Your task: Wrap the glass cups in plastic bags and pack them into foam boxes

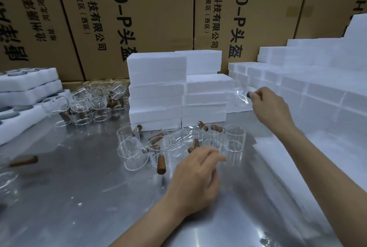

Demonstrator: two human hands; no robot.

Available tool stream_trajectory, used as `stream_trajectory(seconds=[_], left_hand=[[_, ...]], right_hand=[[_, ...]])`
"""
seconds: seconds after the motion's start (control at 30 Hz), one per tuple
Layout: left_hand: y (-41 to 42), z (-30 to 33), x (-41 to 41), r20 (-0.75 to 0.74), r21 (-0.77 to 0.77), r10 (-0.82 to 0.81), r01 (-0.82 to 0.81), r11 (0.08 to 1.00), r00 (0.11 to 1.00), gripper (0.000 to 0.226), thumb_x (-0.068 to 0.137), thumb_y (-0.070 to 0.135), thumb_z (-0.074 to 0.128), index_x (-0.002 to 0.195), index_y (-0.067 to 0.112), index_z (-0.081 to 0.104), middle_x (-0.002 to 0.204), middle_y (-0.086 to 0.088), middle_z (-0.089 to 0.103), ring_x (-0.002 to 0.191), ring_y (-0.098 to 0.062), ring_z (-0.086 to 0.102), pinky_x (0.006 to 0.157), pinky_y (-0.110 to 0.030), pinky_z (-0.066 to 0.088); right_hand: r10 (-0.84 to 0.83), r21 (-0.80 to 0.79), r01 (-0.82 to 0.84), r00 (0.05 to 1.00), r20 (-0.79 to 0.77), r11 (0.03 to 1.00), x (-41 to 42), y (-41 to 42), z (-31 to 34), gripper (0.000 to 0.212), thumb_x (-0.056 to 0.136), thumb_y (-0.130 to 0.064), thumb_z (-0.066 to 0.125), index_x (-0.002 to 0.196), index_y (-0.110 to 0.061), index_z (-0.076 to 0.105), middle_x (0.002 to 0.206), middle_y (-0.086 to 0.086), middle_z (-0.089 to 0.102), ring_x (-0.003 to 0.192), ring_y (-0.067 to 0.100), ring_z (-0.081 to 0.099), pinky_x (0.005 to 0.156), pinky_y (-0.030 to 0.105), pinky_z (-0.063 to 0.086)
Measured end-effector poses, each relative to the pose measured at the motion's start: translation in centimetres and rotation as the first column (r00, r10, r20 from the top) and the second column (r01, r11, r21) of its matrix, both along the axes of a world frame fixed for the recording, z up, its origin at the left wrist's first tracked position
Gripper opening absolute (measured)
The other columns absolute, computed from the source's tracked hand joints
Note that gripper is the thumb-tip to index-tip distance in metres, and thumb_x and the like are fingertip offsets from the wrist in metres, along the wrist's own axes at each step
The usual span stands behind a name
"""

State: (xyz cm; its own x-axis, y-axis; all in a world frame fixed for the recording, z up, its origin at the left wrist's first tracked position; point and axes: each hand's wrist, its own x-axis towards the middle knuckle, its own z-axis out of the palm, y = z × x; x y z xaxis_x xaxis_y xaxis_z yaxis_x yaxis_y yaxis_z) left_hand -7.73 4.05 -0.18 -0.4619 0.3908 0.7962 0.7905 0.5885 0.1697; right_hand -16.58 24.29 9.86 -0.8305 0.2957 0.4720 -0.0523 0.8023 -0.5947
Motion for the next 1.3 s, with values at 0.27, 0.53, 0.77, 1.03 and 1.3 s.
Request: stream_trajectory(seconds=[0.27, 0.53, 0.77, 1.03, 1.3], left_hand=[[-2.3, 1.7, -1.1, 0.022, 0.35, 0.128, -0.127, 0.928, 0.992, 0.063, 0.086, 0.029, 0.06, 0.141, 0.01, 0.033, 0.144, -0.003, 0.038, 0.139, -0.007, 0.03, 0.114, -0.019, 0.022], [-2.7, 1.2, -1.4, 0.252, 0.352, 0.09, -0.178, 0.919, 0.963, 0.086, 0.081, 0.062, 0.055, 0.147, 0.033, 0.009, 0.151, 0.022, 0.018, 0.139, 0.012, 0.015, 0.107, -0.002, 0.013], [-3.0, 1.3, -1.6, 0.234, 0.32, 0.094, -0.168, 0.932, 0.968, 0.072, 0.085, 0.047, 0.062, 0.145, 0.023, 0.029, 0.142, 0.012, 0.039, 0.133, -0.004, 0.039, 0.106, -0.008, 0.026], [-2.8, 1.7, -1.1, 0.247, 0.316, 0.002, -0.082, 0.945, 0.969, 0.069, 0.073, 0.042, 0.075, 0.131, 0.015, 0.048, 0.13, 0.008, 0.052, 0.123, -0.001, 0.046, 0.104, -0.015, 0.035], [-2.2, 2.2, -0.4, 0.327, 0.419, -0.077, -0.071, 0.905, 0.942, 0.055, 0.07, 0.037, 0.078, 0.119, 0.024, 0.056, 0.116, 0.02, 0.059, 0.115, 0.006, 0.052, 0.092, -0.004, 0.032]], right_hand=[[0.472, -0.266, -0.55, 0.827, -0.304, 0.792, 4.4, -6.8, -5.7, 0.012, 0.097, -0.013, 0.047, 0.092, -0.013, 0.057, 0.086, -0.01, 0.062, 0.083, 0.003, 0.057, 0.076, 0.013, 0.042], [0.531, -0.144, -0.612, 0.761, -0.372, 0.777, 4.9, -7.3, -8.4, 0.012, 0.09, -0.025, 0.044, 0.09, -0.019, 0.055, 0.081, -0.014, 0.059, 0.079, -0.002, 0.054, 0.072, 0.014, 0.04], [0.572, -0.22, -0.664, 0.736, -0.363, 0.715, 5.3, -7.5, -8.7, 0.015, 0.09, -0.028, 0.047, 0.078, -0.026, 0.057, 0.071, -0.012, 0.057, 0.068, 0.002, 0.052, 0.064, 0.018, 0.039], [0.477, -0.384, -0.533, 0.846, -0.237, 0.754, 4.5, -6.8, -8.7, 0.06, 0.097, -0.026, 0.047, 0.038, -0.02, 0.043, 0.037, -0.011, 0.042, 0.038, 0.001, 0.038, 0.046, 0.011, 0.027], [0.449, -0.371, -0.525, 0.85, -0.277, 0.766, 5.3, -7.4, -8.5, 0.054, 0.094, -0.019, 0.046, 0.04, -0.018, 0.041, 0.04, -0.007, 0.036, 0.043, 0.006, 0.032, 0.047, 0.02, 0.025]])
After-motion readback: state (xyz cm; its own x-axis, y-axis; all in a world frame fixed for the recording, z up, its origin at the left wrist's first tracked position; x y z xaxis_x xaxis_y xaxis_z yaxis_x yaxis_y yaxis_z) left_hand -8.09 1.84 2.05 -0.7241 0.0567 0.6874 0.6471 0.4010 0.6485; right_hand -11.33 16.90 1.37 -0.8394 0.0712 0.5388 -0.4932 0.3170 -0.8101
